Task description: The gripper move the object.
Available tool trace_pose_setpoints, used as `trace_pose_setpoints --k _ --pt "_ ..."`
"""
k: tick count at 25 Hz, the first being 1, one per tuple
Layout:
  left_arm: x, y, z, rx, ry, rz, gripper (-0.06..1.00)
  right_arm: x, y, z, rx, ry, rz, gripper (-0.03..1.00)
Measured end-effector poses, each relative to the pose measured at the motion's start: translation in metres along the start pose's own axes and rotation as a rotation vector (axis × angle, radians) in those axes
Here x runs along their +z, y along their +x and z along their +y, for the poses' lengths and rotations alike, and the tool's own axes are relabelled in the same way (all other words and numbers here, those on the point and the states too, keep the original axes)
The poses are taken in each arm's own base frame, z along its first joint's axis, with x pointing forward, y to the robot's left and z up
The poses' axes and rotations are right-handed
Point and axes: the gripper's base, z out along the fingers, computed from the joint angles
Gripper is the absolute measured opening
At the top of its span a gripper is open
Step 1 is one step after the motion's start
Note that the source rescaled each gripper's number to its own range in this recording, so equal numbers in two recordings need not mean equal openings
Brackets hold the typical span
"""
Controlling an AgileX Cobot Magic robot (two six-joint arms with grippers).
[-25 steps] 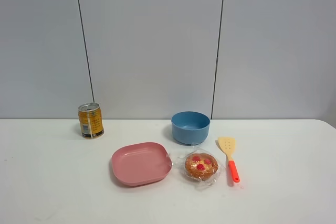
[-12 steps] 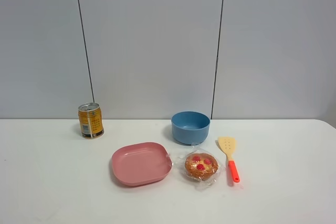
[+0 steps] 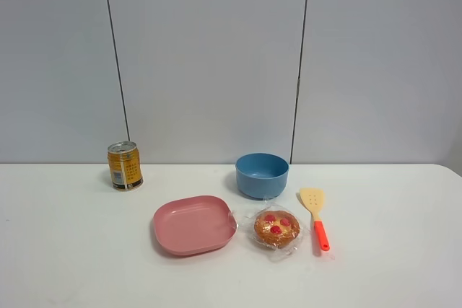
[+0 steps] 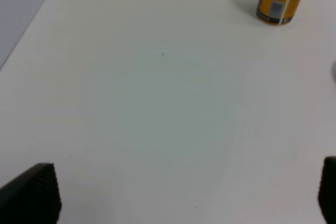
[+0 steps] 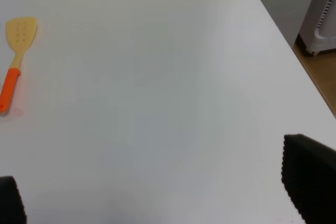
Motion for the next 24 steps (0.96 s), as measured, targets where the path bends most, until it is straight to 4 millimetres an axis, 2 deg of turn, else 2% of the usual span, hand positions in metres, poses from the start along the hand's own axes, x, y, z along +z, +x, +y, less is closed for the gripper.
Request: trace_pose_setpoints --k 24 --pt "0.0000 0.0000 0.0000 0.000 0.000 0.000 1.00 0.0000 0.0000 0.0000 0.000 0.000 0.000 1.00"
